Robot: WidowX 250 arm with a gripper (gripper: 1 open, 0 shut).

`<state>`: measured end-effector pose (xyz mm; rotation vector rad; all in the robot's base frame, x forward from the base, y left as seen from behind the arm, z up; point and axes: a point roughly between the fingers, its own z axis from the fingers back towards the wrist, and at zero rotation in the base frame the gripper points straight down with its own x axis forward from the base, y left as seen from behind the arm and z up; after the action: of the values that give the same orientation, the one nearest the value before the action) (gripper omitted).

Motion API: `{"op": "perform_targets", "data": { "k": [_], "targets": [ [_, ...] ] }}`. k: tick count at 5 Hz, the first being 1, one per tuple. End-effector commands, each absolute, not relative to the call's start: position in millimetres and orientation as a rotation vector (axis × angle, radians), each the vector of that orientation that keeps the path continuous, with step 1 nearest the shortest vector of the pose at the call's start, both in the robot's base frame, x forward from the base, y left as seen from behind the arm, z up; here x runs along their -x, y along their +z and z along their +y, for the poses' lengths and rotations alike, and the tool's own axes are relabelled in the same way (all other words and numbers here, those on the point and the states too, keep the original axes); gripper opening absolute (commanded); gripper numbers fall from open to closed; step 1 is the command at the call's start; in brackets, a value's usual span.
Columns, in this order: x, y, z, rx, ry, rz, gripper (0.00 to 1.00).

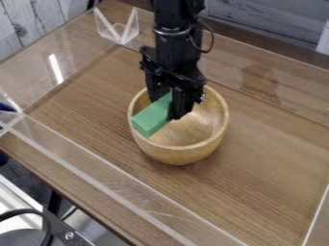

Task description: Put the green block in the brown bowl

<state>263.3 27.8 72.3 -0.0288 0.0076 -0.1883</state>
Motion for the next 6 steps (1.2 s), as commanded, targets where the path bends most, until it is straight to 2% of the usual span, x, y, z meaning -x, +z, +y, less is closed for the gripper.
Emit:
{"op": "perform_targets", "data": {
  "k": [1,6],
  "targets": [
    [-268.7,76.5,27.1,0.021,-0.193,-0.017,0.00],
    [-269.6,67.5,18.7,0.032,-0.193,0.002,0.00]
  ]
}}
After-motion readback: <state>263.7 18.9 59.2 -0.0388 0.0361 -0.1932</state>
